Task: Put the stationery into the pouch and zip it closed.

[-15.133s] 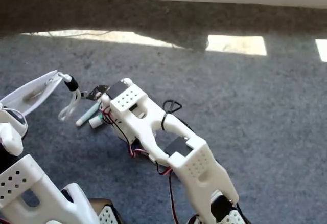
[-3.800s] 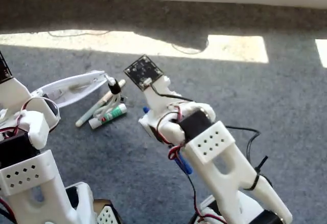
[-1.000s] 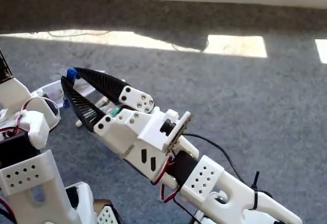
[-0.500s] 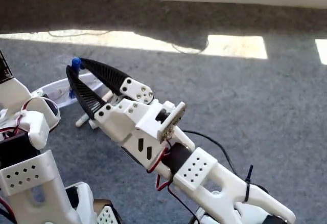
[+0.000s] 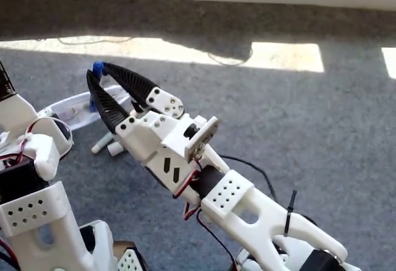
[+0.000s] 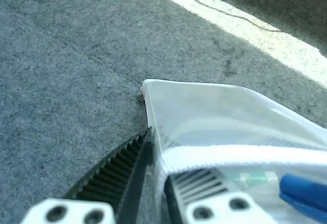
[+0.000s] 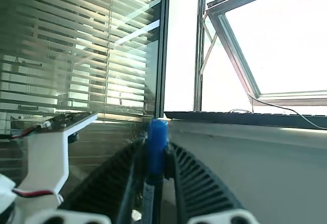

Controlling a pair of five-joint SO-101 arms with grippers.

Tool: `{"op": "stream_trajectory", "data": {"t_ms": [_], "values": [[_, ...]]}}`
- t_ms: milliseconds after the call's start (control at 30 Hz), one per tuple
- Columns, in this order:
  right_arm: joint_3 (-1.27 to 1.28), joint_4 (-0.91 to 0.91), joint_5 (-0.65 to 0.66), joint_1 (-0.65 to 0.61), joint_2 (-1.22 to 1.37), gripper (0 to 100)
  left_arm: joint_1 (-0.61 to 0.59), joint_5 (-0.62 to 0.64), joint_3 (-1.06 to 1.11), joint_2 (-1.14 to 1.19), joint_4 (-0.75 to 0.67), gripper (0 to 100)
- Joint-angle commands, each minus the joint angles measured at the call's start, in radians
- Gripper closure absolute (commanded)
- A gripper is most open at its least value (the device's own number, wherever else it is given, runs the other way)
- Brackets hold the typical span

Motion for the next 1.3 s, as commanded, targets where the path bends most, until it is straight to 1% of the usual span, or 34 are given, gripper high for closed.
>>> {"op": "stream_trajectory", "data": {"t_ms": [0, 133, 200, 300, 567, 667, 867, 1000, 1267], "values": [[-0.002, 0.079, -0.009, -0.021, -0.005, 98.9, 0.019, -0.006, -0.005, -0.005, -0.018, 99], [0.008, 0.157, -0.011, -0.005, -0.010, 97.4, 0.018, -0.006, -0.005, -0.005, -0.018, 99], [0.039, 0.194, -0.011, -0.001, -0.015, 92.6, 0.018, -0.006, -0.005, -0.004, -0.020, 99], [0.061, 0.196, -0.011, 0.001, -0.016, 85.9, 0.018, -0.006, -0.005, -0.004, -0.023, 99], [0.061, 0.203, -0.011, -0.001, -0.021, 85.6, 0.016, -0.006, -0.005, -0.002, -0.025, 99], [0.068, 0.223, -0.011, -0.001, -0.071, 85.6, 0.016, -0.006, -0.005, -0.002, -0.025, 99], [0.059, 0.487, -0.011, 0.002, -0.229, 85.6, 0.004, -0.006, -0.007, -0.005, -0.025, 99], [0.038, 0.593, -0.011, 0.031, -0.302, 85.6, -0.073, -0.005, -0.013, -0.008, -0.025, 99], [-0.130, 0.880, -0.012, 0.133, -0.305, 85.6, -0.219, 0.015, -0.024, -0.045, -0.025, 99]]}}
